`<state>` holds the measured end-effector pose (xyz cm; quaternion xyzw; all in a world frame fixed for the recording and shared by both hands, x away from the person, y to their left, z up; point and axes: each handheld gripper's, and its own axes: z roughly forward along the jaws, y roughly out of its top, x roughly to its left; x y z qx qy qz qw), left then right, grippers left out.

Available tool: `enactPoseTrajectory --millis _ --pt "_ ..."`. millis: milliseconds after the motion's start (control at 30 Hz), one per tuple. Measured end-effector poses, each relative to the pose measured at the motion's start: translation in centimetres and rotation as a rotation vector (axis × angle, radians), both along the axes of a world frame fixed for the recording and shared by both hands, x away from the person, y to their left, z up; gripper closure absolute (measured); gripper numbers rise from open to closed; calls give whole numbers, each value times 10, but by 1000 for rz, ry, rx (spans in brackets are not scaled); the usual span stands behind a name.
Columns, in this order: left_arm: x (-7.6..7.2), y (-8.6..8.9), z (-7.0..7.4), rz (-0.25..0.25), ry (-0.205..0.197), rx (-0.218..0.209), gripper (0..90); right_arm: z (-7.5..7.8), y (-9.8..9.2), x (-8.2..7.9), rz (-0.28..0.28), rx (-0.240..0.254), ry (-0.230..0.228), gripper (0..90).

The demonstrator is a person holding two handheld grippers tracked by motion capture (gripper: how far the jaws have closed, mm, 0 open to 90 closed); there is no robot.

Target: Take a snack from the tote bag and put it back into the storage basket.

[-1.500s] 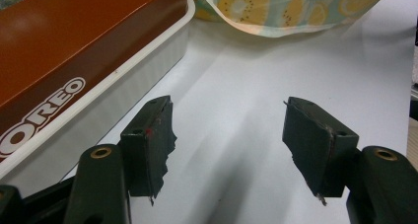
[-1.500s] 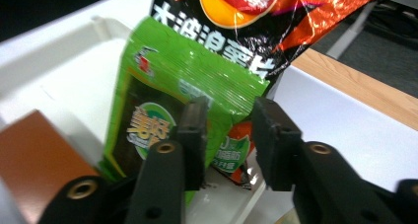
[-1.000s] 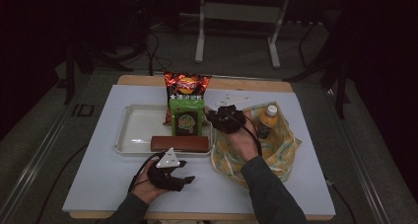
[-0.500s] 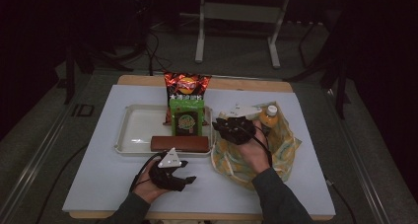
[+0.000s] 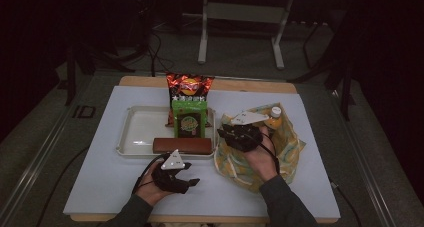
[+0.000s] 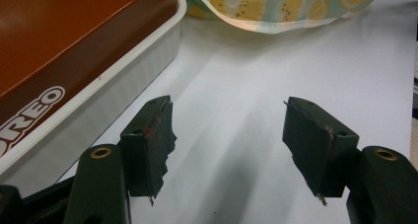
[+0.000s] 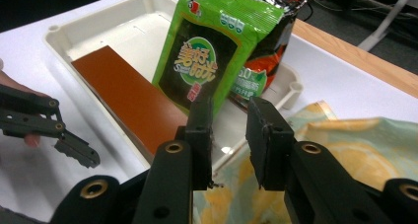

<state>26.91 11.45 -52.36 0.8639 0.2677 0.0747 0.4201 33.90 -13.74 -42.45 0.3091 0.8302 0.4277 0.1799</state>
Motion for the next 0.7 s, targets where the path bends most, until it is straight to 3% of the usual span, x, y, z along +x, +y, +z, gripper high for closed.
enactPoseTrajectory --millis 367,700 --pt "0 -2 -1 0 0 1 356 -2 -14 -11 -12 25 2 712" --pt "0 -1 -1 8 -1 2 356 -8 -45 -29 -51 55 -3 764"
